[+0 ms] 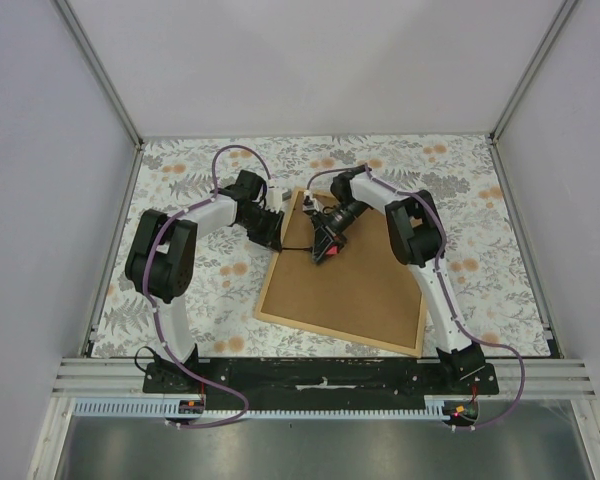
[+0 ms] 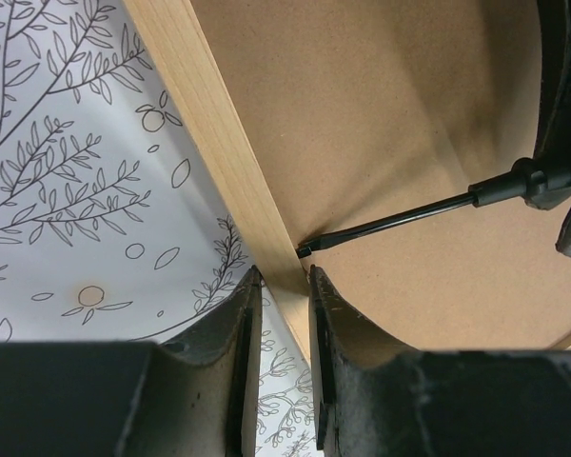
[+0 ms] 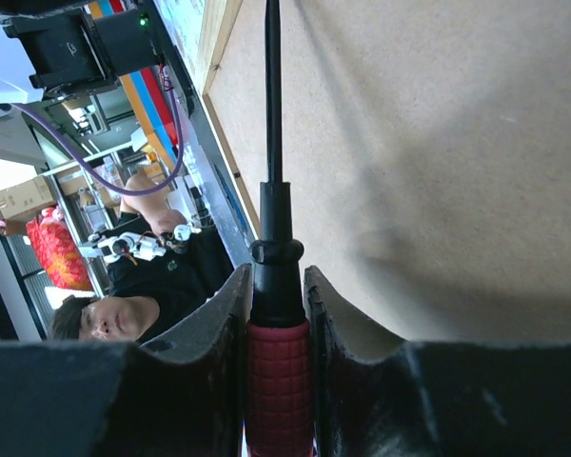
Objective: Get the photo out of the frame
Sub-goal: Release the photo frame item from the photo frame, then adjust the photo frame item on the photo frame.
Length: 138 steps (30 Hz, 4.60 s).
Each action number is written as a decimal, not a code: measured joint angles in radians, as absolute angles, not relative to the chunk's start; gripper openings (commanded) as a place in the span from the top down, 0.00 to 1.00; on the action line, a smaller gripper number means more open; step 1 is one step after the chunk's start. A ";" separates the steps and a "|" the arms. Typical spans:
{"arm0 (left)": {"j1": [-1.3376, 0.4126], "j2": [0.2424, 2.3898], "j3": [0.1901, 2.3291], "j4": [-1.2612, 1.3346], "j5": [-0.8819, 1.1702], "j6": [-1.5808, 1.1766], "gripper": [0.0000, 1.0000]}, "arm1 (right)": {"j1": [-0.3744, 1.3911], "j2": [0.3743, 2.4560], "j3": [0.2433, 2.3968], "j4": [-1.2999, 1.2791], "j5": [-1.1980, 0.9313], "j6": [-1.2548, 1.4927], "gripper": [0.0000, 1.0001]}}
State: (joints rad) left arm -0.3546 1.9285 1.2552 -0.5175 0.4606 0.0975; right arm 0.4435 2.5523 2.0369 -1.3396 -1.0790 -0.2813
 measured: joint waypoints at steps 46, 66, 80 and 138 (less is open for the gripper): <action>-0.452 1.905 1.267 -0.491 0.253 0.114 0.52 | 0.458 2.220 1.639 -1.074 -0.809 -0.203 1.00; -0.454 1.922 1.290 -0.500 0.204 0.117 0.98 | 0.458 2.221 1.626 -1.031 -0.787 -0.203 1.00; -0.293 1.954 1.239 -0.423 0.579 0.103 0.98 | 0.458 2.221 1.625 -1.034 -0.846 -0.205 1.00; -0.507 1.937 1.318 -0.493 0.052 0.019 0.64 | 0.443 2.227 1.618 -1.004 -0.757 -0.184 1.00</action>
State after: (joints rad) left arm -0.5068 1.9369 1.3178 -0.4931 0.0521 0.0189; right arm 0.4427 2.2272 1.6184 -1.0042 -0.7570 -0.1837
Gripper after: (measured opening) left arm 0.378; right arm 0.324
